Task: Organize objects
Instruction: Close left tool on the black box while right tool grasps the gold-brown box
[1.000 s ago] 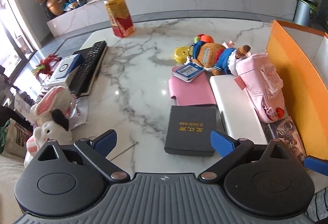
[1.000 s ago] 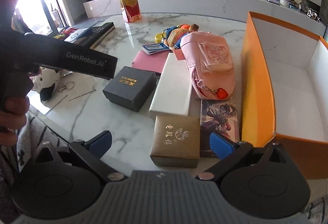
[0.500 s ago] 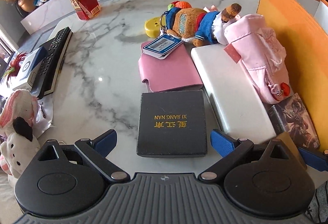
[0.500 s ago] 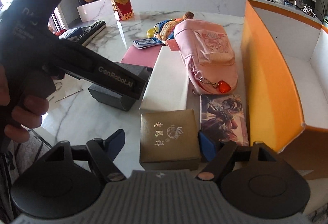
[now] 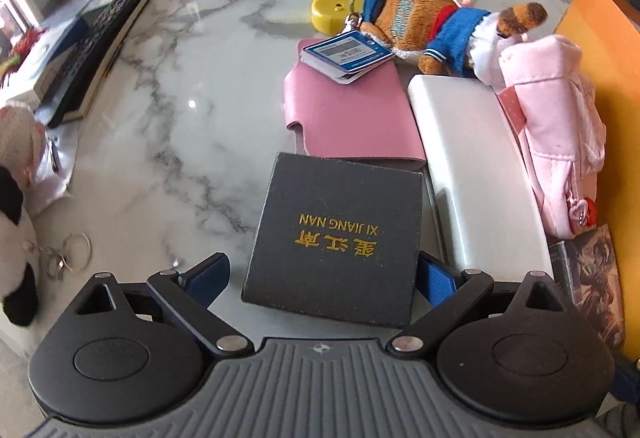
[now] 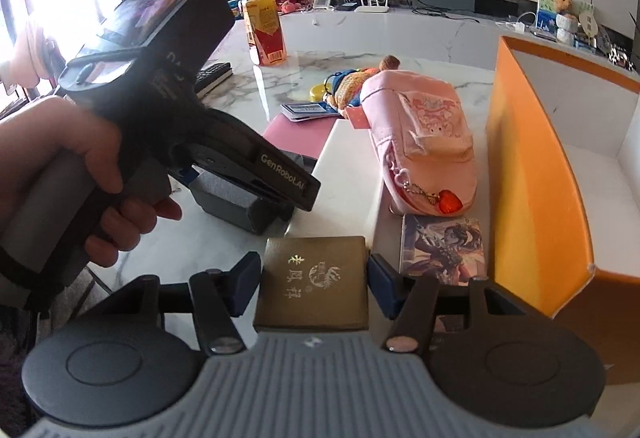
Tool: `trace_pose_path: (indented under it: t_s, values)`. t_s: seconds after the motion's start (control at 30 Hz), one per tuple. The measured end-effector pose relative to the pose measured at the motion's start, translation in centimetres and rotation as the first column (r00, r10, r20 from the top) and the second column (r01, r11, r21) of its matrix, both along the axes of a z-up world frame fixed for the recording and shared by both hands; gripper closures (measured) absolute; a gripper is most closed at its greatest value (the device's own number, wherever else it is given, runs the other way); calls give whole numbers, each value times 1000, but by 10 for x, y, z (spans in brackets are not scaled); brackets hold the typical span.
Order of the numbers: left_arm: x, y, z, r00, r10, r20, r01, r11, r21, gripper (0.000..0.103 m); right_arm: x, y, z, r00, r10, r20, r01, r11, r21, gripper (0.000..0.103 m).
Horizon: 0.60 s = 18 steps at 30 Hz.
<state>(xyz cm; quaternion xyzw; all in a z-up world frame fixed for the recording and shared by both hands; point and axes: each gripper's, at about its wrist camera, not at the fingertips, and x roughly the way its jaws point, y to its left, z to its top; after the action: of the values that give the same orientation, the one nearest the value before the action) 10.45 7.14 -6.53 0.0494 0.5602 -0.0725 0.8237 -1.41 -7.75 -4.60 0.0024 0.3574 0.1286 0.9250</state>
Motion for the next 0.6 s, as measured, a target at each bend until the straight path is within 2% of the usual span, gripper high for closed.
trace_pose_path:
  t_s: [0.17,0.27,0.3,0.33,0.47,0.6]
  values:
    - [-8,-3,1,999,3,42,-4,1000,20,0,2,5,-2,999,7,-36,-9,999,-42,40]
    - [-9,-4,2,999,-5,52,3,1000,27,0,-1,2,-3,999,-2,-40,1,1000,-21,41]
    - [-9,-3,4,998,-21,54,21,1000,6,9,-1,2,-3,999,-6,-40,5,1000,-19,41]
    - [-10,-4,6,998,-36,56,36,999,0,11,-1,2,-3,999,-12,-41,11,1000,-18,41]
    - [-16,-10,7,994,-54,91,48,997,66,11,-5,-1,1,999,-23,-30,24,999,36,41]
    - [-19,-6,16,990,-44,135,37,998,49,12,-9,3,8,1000,-31,1,31,999,15,41]
